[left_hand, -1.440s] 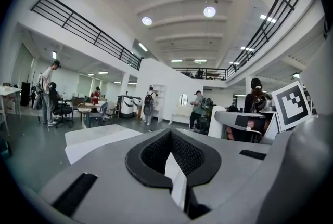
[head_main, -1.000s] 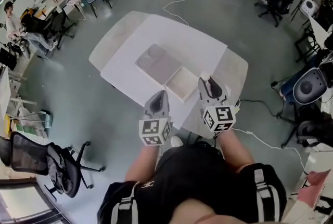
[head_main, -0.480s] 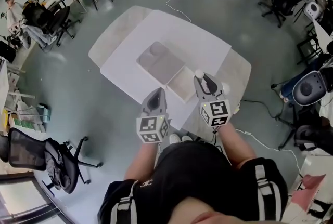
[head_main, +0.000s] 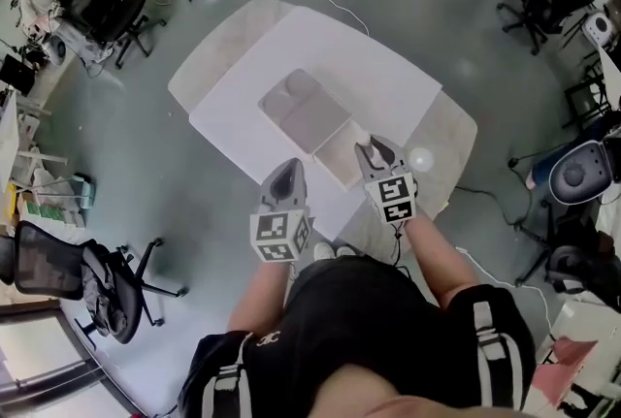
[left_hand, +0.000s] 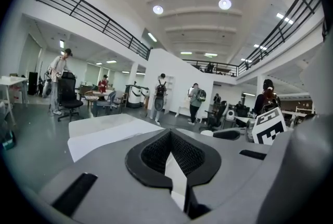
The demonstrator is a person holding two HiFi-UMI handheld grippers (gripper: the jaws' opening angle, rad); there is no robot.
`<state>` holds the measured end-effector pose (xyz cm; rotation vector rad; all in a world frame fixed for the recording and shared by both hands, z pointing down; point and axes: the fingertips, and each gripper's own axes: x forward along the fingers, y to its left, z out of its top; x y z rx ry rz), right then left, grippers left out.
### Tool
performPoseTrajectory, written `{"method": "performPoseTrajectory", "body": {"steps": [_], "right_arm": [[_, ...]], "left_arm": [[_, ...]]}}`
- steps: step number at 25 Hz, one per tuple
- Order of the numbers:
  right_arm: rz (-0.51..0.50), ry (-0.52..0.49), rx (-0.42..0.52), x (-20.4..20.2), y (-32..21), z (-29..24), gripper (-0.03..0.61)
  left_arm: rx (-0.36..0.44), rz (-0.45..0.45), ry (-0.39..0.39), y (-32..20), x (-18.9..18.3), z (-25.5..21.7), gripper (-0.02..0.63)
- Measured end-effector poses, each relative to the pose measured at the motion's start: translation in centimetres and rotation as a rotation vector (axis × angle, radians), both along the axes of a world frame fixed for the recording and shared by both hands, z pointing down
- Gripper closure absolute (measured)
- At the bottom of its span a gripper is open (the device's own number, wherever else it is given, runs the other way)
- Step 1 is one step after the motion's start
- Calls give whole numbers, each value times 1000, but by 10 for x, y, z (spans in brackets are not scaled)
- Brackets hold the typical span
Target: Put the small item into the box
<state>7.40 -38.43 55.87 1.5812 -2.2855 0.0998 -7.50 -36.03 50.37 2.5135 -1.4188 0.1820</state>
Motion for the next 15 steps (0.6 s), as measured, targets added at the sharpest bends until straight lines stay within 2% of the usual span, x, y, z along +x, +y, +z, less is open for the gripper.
{"method": "performPoseTrajectory", "body": {"steps": [15], "right_arm": [[-292,290,-251,-28,-3,106,463]], "left_arm": [[-11,-67,-28,8,-4,4,609]]}}
